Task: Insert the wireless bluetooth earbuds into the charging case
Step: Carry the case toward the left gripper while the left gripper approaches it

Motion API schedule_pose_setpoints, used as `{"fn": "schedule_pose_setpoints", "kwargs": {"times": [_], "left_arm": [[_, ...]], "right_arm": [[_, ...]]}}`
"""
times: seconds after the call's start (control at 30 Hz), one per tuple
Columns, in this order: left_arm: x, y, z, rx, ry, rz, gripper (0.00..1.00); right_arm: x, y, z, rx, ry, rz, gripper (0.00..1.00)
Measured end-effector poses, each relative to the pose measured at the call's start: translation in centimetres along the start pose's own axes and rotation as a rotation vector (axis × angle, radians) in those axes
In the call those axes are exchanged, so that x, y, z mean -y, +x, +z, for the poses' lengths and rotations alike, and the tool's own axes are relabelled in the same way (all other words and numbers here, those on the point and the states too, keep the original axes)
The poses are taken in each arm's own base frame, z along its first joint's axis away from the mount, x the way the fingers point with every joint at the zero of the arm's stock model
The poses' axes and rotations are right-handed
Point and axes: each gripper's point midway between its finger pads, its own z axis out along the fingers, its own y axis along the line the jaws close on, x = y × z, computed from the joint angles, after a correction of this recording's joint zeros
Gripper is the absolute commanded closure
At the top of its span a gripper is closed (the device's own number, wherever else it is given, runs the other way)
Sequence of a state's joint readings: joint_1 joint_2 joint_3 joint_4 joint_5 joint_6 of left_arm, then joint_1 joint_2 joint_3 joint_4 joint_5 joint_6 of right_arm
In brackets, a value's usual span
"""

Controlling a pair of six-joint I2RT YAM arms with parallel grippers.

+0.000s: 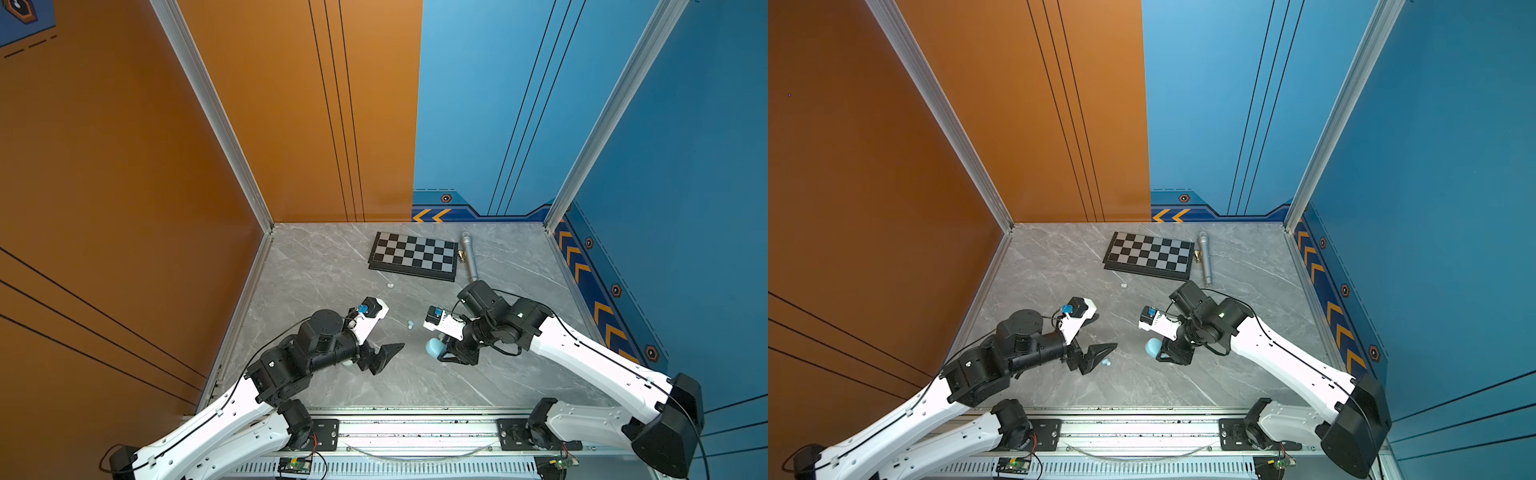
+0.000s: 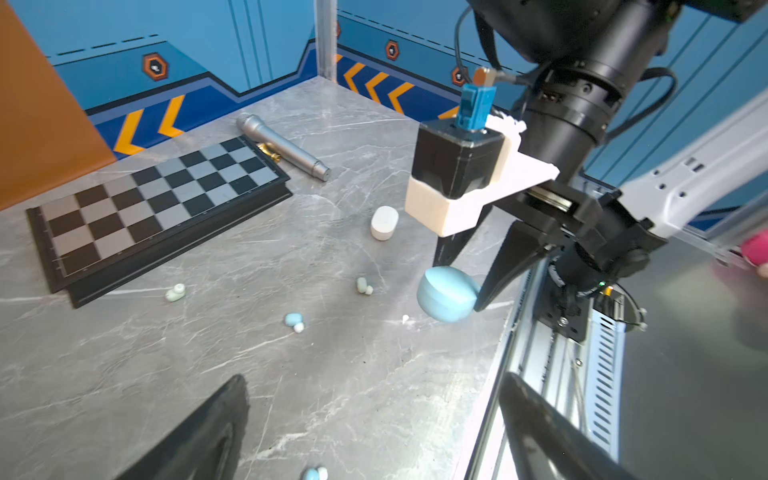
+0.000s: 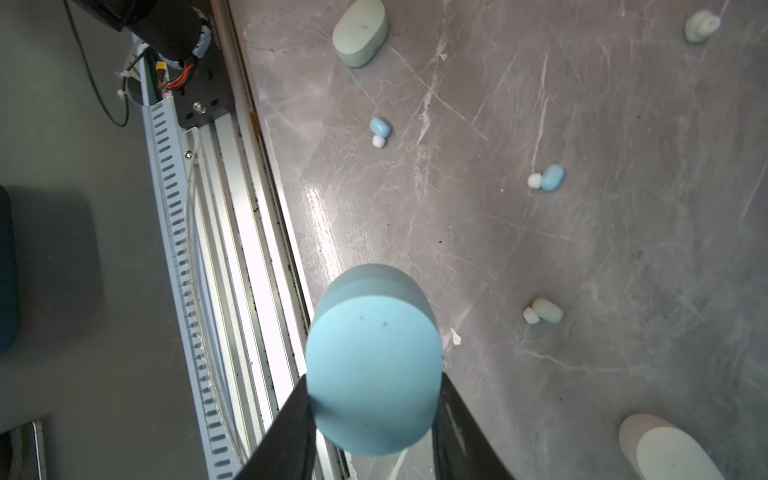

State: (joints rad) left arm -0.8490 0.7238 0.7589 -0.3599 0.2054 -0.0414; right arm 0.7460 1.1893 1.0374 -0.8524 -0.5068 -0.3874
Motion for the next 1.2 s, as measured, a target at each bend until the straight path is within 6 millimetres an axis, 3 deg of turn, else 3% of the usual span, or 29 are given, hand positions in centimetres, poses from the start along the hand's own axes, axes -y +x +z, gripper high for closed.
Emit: {"fn": "schedule_pose_setpoints", "kwargs": {"times": [0.07, 0.2, 0.6, 0.93, 1.2], "left_arm": [[0.9, 0.3, 0.6, -0.03, 0.059, 0.02, 0.2], [2.2, 0.9, 2.0, -0.092, 0.152, 0.049, 0.24], [6.1, 0.4, 2.9, -0.084, 0.342, 0.129, 0.27], [7.3, 0.6, 4.5, -0.077, 0.401, 0.134, 0.32], [7.4, 0.4, 5.1, -0.061, 0.413, 0.138, 0.44]], "right_arm": [[-0.5, -0.3, -0.5, 0.03, -0.033, -0.028, 0.82], [-1.6, -1.0, -1.1, 0.082, -0.1, -0.054, 0.82], [-4.1, -2.3, -2.5, 0.166, -0.215, -0.068, 0.82], [-4.4, -3.1, -3.0, 0.195, -0.229, -0.067, 0.82], [-4.4, -3.7, -3.1, 0.215, -0.23, -0.058, 0.83]]}}
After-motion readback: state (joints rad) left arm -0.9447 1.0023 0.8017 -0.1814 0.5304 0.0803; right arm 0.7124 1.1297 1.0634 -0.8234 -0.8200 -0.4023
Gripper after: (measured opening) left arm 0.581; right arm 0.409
